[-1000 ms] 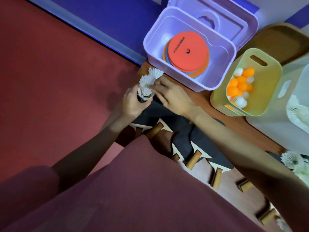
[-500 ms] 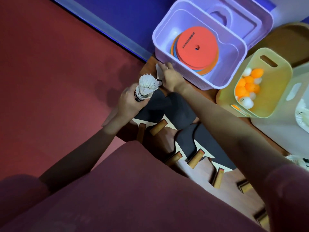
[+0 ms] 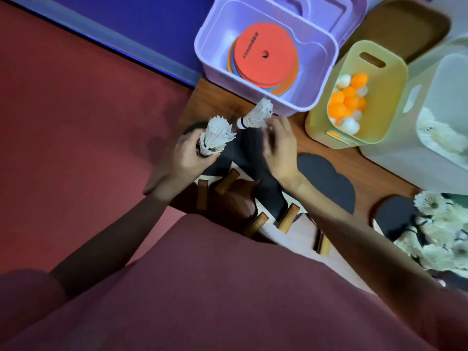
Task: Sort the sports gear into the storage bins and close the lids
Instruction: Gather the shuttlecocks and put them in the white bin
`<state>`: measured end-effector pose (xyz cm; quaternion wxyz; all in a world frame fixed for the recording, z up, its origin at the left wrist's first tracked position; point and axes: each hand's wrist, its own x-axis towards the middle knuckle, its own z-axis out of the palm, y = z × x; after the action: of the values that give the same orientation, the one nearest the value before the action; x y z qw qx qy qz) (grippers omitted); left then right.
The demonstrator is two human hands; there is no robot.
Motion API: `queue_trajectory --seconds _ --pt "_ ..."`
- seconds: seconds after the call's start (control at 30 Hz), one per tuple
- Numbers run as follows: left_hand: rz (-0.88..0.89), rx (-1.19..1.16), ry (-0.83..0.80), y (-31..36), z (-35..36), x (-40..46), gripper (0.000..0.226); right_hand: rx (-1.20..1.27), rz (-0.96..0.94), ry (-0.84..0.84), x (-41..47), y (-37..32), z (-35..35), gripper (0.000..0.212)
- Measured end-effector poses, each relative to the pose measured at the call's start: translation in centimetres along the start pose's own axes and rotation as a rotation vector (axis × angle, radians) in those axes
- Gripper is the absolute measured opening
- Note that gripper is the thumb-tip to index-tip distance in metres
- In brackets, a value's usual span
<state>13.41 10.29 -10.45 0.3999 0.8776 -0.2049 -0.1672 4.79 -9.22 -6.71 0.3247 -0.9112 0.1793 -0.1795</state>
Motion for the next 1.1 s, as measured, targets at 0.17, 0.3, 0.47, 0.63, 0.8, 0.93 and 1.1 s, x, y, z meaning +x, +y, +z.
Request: queue_trajectory --seconds 0.17,0.3,0.47,0.63,0.8,0.93,1.1 --pt "0.144 0.045 -0.073 2.9 2.2 0.0 0.061 0.188 0.015 0.149 -3.4 -0.2 -4.5 0.012" --pt "0.213 0.074 -0.147 5.9 4.9 -0.3 0.059 0.168 -0.028 0.089 -5.6 1.1 -7.2 0.011" --pt "0.275 0.065 -0.243 10.6 9.5 -1.8 0.059 0.107 -0.031 -0.042 -8.8 4.6 -11.5 0.015" --pt "0.191 -0.110 -0.351 16.5 15.0 -4.7 0.053 0.101 0.075 0.069 -13.1 8.9 -16.7 0.025" --pt "0.236 -0.156 -0.411 21.4 21.0 -7.4 0.042 0.119 0.204 0.364 -18.6 13.9 -21.9 0.031" --pt "0.230 -0.128 -0.458 23.6 25.3 -9.8 0.047 -0.076 0.372 0.294 -23.7 20.4 -24.9 0.032" --pt "0.174 -0.169 -0.464 25.0 28.5 -12.7 0.046 -0.420 0.416 0.067 -27.4 26.6 -27.8 0.038"
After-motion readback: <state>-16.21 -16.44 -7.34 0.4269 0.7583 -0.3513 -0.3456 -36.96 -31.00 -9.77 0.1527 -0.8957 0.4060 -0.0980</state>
